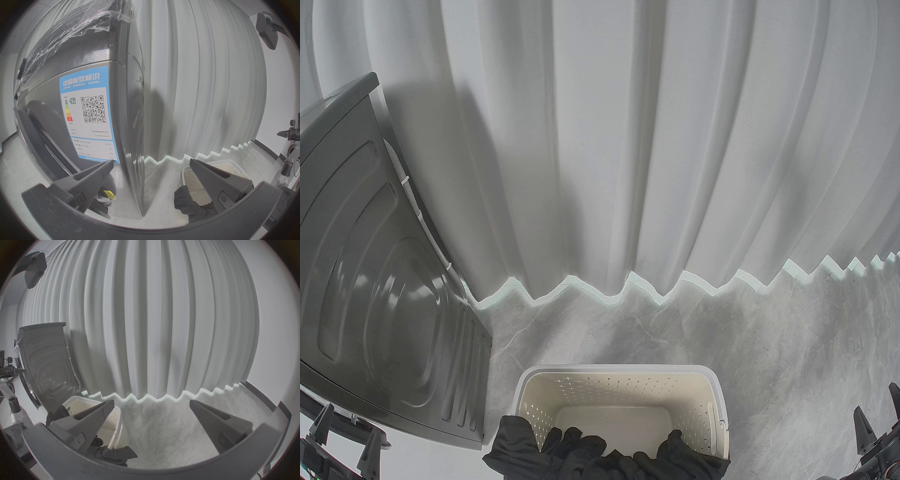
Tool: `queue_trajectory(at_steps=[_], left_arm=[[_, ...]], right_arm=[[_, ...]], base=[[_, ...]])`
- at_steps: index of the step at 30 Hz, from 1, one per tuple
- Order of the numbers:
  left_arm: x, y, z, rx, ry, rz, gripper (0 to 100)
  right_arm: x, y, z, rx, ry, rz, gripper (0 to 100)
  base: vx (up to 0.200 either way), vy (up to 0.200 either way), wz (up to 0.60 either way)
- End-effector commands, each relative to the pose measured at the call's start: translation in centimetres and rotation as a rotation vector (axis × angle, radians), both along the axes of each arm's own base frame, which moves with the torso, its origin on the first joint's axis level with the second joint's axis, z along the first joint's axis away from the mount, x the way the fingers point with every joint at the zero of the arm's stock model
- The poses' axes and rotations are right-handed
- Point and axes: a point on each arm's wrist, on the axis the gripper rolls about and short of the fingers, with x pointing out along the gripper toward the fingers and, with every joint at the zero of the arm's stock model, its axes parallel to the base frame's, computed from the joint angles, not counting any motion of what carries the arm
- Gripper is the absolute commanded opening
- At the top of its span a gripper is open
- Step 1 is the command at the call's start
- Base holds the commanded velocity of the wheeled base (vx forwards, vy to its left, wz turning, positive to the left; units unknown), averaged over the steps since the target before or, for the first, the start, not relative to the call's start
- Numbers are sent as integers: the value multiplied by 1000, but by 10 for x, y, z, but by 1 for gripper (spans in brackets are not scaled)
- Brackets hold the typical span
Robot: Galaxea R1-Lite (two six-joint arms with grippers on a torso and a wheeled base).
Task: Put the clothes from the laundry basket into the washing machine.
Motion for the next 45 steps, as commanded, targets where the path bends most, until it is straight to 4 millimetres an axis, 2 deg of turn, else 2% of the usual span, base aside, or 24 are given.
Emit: queue_trajectory(at_steps=[1,8,45], left_arm=[[0,0,-5,0,0,0,100],[0,0,-5,3,-2,0,100],[0,0,-5,0,-2,0,100]], right_arm=[[0,0,-5,0,1,1,100],[0,0,-5,-2,1,1,100],[0,0,-5,0,1,1,100]], base=[[0,0,0],[0,0,0],[-200,0,0]])
